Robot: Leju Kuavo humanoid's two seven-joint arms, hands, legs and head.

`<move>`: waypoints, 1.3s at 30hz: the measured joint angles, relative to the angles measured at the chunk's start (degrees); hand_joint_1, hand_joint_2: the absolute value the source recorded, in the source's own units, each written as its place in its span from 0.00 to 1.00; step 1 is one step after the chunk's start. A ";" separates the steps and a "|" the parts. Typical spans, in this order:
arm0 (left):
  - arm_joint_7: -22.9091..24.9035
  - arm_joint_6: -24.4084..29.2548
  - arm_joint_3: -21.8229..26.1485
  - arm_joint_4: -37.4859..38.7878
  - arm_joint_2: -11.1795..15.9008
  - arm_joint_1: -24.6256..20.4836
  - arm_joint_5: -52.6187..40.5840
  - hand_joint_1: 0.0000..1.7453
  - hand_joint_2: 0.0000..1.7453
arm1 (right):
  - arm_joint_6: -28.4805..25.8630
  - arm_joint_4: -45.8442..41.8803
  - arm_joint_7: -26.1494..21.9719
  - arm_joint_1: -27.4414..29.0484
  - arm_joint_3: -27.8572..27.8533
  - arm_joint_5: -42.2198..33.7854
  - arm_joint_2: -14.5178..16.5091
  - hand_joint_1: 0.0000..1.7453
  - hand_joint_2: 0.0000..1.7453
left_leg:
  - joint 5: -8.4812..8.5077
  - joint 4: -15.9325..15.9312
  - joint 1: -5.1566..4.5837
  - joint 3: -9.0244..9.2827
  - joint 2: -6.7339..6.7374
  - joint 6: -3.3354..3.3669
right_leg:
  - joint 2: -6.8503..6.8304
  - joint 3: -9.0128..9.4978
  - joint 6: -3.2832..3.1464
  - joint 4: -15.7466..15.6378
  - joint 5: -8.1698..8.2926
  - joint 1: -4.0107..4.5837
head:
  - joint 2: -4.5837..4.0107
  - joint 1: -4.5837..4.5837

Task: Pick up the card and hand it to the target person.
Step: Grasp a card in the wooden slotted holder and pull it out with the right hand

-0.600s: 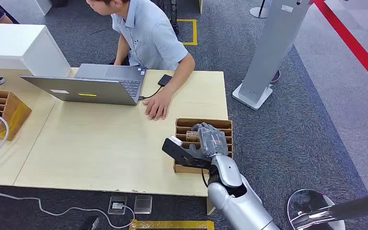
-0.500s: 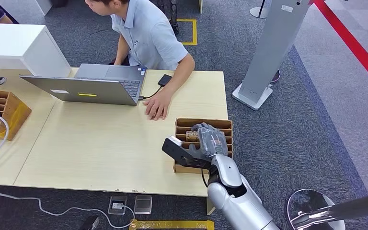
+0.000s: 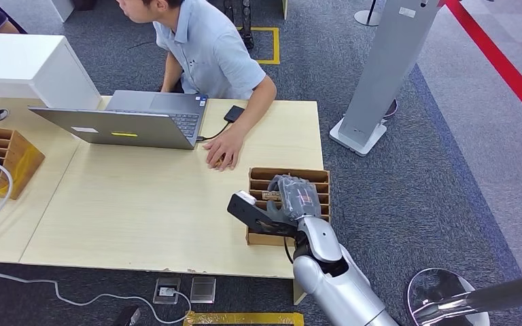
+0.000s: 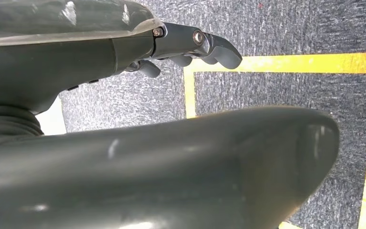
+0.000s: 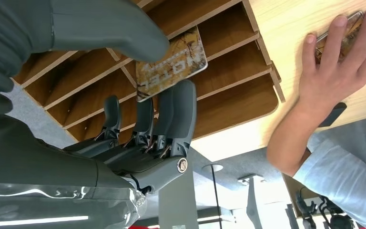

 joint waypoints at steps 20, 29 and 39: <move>-0.22 -0.55 0.00 0.00 0.01 0.00 0.04 0.00 0.00 | 0.56 1.30 -0.35 -0.23 0.25 -0.73 0.41 0.66 1.00 | 0.00 0.00 0.00 -0.01 0.00 0.00 | 0.00 0.00 0.00 0.00 0.00 0.00 | 0.00 0.00; -0.70 -0.55 0.00 0.00 0.02 0.00 0.04 0.00 0.00 | 0.29 1.58 -0.37 -0.45 0.25 -1.08 0.43 1.00 1.00 | 0.00 0.00 0.00 -0.01 0.00 0.00 | 0.00 0.00 0.00 0.00 0.00 0.00 | 0.01 0.01; -0.84 -0.68 0.00 0.00 0.02 0.00 0.19 0.00 0.00 | -0.32 1.76 -1.15 -0.66 0.25 -0.88 0.54 1.00 1.00 | 0.00 0.00 0.00 -0.01 0.00 0.00 | 0.00 0.00 0.00 0.00 0.00 0.00 | 0.01 0.00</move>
